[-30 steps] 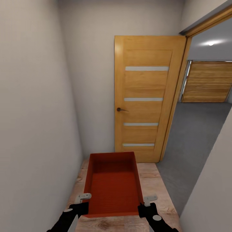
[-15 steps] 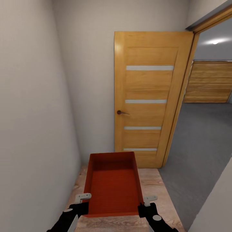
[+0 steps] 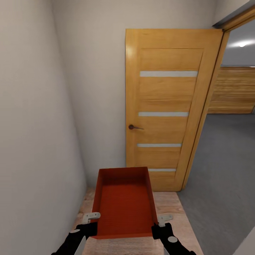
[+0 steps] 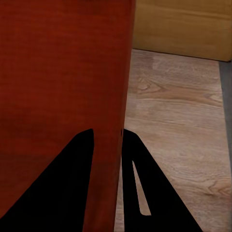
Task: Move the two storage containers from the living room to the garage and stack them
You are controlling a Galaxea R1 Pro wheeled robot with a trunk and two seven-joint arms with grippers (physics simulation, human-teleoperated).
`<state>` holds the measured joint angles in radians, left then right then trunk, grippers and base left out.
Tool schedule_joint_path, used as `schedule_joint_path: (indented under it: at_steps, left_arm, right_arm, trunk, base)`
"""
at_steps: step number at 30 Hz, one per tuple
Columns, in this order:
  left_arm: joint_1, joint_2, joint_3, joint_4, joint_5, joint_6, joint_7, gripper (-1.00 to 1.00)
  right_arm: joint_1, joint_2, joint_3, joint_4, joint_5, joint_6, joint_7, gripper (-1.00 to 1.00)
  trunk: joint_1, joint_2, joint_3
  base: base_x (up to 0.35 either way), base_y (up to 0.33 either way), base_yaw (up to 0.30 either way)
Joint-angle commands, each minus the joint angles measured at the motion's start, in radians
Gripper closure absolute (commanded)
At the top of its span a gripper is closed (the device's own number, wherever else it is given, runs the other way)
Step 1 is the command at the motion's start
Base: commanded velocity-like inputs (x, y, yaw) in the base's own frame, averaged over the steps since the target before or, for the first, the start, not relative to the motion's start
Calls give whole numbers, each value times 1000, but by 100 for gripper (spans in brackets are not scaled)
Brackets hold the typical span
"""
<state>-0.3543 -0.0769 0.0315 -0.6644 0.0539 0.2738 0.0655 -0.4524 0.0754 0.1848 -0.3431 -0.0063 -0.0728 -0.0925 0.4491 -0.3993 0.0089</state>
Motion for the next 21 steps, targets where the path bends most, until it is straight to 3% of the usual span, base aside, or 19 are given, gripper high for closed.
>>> schedule_joint_path:
  at_steps: [1,21]
  left_arm:
    - [0,-2,7,-4,-20,-51,22,100]
    - [0,-1,8,-4,-20,-53,22,100]
  right_arm:
    - [0,27,11,3,-8,-2,6,100]
    - [0,27,11,3,-8,-1,7,100]
  trunk:
    - [1,-1,0]
    - [1,-1,0]
  base:
    - [328,0,0]
    - [313,0,0]
